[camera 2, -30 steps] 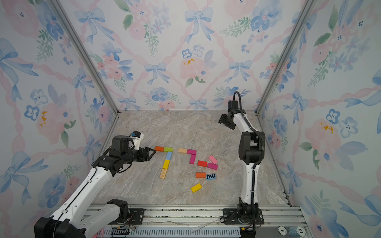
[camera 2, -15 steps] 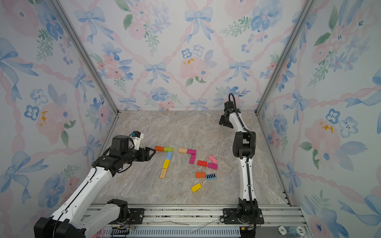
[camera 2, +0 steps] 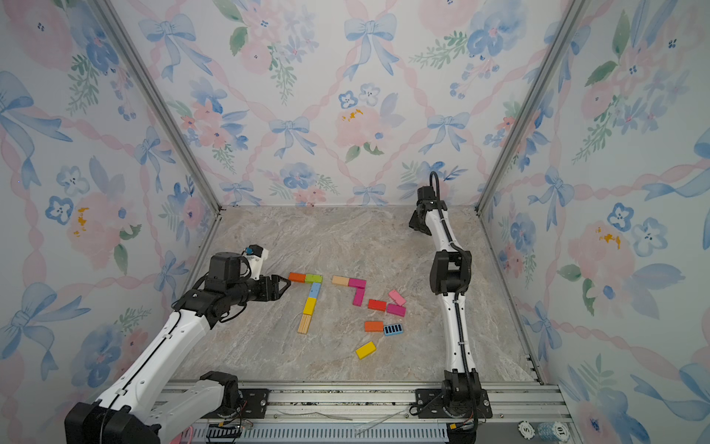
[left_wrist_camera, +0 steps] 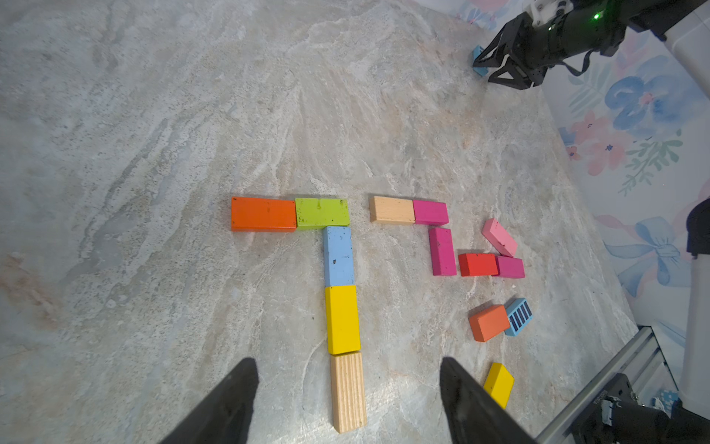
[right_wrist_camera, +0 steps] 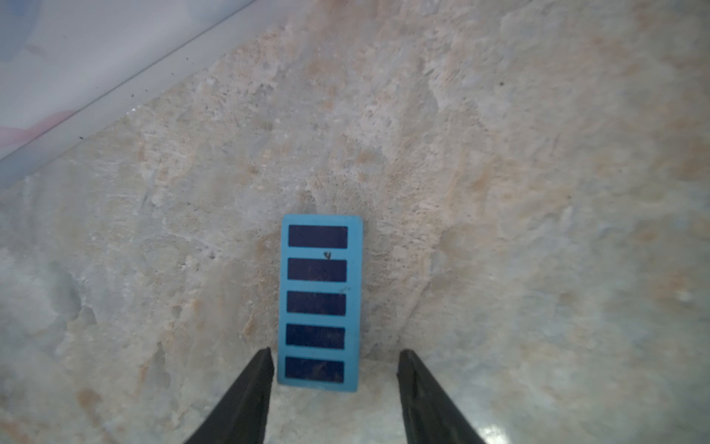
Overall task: Assemble the number 7 with building blocks
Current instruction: Pick up the building block from the center of the board, then place the building block at the center of the board.
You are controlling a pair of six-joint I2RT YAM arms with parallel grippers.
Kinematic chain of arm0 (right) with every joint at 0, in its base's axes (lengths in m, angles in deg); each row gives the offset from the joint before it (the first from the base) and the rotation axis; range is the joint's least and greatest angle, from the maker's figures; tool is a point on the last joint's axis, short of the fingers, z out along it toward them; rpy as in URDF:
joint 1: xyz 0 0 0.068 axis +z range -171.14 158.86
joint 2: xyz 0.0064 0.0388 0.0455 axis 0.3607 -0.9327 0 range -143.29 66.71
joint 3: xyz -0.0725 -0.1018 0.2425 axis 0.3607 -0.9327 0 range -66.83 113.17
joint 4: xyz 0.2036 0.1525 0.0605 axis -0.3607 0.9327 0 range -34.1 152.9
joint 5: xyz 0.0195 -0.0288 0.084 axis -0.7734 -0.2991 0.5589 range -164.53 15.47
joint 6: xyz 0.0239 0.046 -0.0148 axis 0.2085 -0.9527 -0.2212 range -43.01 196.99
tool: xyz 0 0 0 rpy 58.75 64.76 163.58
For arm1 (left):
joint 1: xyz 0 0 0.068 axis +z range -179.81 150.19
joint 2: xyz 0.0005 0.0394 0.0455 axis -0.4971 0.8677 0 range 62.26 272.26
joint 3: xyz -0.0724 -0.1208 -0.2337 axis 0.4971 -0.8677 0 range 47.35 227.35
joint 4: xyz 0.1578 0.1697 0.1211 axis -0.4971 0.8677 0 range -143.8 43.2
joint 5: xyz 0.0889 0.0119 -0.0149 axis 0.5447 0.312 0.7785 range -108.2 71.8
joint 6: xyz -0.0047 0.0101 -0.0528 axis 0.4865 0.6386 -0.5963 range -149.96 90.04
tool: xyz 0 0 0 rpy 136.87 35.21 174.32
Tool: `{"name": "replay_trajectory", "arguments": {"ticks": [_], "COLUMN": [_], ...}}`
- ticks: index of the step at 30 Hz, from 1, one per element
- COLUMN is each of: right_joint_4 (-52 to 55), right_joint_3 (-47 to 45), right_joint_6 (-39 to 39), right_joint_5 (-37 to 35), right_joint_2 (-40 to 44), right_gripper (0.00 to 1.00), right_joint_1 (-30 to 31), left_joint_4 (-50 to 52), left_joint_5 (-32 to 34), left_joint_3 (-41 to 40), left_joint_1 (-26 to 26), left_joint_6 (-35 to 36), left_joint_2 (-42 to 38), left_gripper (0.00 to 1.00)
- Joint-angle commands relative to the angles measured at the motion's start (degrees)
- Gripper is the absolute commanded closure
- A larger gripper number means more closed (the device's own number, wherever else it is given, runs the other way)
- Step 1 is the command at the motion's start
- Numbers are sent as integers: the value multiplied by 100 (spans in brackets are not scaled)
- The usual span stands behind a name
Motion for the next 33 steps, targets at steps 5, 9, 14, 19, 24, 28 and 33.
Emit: {"name": "replay_trajectory", "arguments": {"ticks": [5, 9, 14, 19, 24, 28, 33], "right_joint_4": [235, 122, -243, -267, -1164, -1395, -1410], "right_joint_3": [78, -94, -825, -2186, -5359, -7301, -9105], "right_joint_6": [-301, -323, -154, 287, 479, 378, -419], "right_joint_5": [131, 96, 79, 122, 460, 756, 936], "right_joint_2": [-452, -361, 228, 1394, 3839, 5713, 7681], "right_gripper": [56, 70, 74, 75, 76, 76, 75], "right_joint_1": [-16, -24, 1, 108, 445, 992, 2193], "left_joint_4": [-42, -43, -48, -113, -455, -670, -672], "left_joint_5": [-130, -139, -168, -210, -544, -651, -547], "left_joint_3": [46, 73, 48, -32, -225, -458, -481], "left_joint_1": [-29, -28, -28, -29, -75, -274, -720], "left_joint_6": [18, 14, -7, -98, -444, -702, -962], "left_joint_2": [88, 108, 93, -29, -116, -150, -121], "left_gripper": [23, 22, 22, 22, 22, 22, 23]}}
